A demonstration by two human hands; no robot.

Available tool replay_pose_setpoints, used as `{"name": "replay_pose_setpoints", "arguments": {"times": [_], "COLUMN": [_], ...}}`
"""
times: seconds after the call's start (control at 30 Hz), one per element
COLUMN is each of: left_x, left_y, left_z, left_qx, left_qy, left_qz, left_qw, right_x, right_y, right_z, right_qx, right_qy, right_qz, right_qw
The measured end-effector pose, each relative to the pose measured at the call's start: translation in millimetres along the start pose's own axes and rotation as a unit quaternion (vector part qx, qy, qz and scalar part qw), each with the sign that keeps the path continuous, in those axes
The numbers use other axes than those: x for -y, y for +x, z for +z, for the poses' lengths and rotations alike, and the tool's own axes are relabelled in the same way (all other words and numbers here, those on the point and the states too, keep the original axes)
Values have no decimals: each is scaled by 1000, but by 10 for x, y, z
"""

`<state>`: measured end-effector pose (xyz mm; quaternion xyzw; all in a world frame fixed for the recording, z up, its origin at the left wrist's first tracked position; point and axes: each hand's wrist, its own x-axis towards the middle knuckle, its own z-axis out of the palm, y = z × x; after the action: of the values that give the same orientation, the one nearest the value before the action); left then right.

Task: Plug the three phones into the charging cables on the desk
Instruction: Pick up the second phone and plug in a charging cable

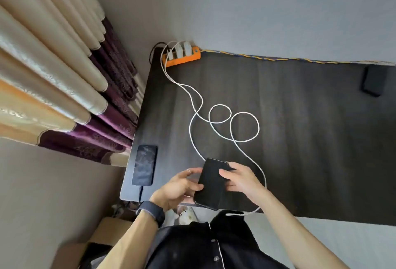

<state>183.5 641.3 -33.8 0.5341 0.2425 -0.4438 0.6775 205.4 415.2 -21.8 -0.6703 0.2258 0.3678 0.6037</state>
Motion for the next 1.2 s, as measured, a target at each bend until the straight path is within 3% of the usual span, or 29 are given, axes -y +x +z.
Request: {"name": "replay_pose_setpoints", "arguments": {"times": [0.1, 0.17, 0.23, 0.53, 0.7, 0.77, 0.8, 0.83, 0.93, 1.0, 1.1, 1.2], "left_x": [168, 254, 323, 452, 563, 585, 605, 638, 709, 703, 598, 443], "left_y": [-219, -323, -456, -571, -668, -726, -742, -758, -793, -806, -815, -821], "left_z": [-375, -556, -721, -877, -842, -853, -862, -864, -796, -715, -476, -131], "left_qx": [-46, -82, -108, -129, -106, -107, -111, -116, -128, -125, -121, -100], "left_qy": [-89, -154, -206, -306, -344, -349, -353, -358, -386, -399, -394, -380], "left_qz": [11, 21, 35, 62, 55, 55, 54, 52, 57, 75, 89, 99], "left_qw": [995, 985, 972, 941, 931, 929, 927, 925, 912, 905, 907, 914], "right_x": [-163, -375, -597, -987, -1044, -1026, -988, -969, -806, -627, -423, -284], "right_y": [196, 280, 276, 245, 311, 292, 241, 190, -49, -271, -613, -898], "right_z": [308, 429, 583, 915, 1140, 1190, 1209, 1212, 1129, 1006, 711, 425], "right_qx": [-43, -58, -55, -56, -85, -88, -73, -73, -85, -115, -137, -140], "right_qy": [-205, -427, -551, -672, -703, -705, -692, -659, -473, -359, -200, -29], "right_qz": [-14, -40, -73, -223, -217, -209, -202, -208, -185, -176, -192, -195], "right_qw": [978, 902, 829, 704, 672, 672, 689, 719, 857, 909, 951, 970]}}
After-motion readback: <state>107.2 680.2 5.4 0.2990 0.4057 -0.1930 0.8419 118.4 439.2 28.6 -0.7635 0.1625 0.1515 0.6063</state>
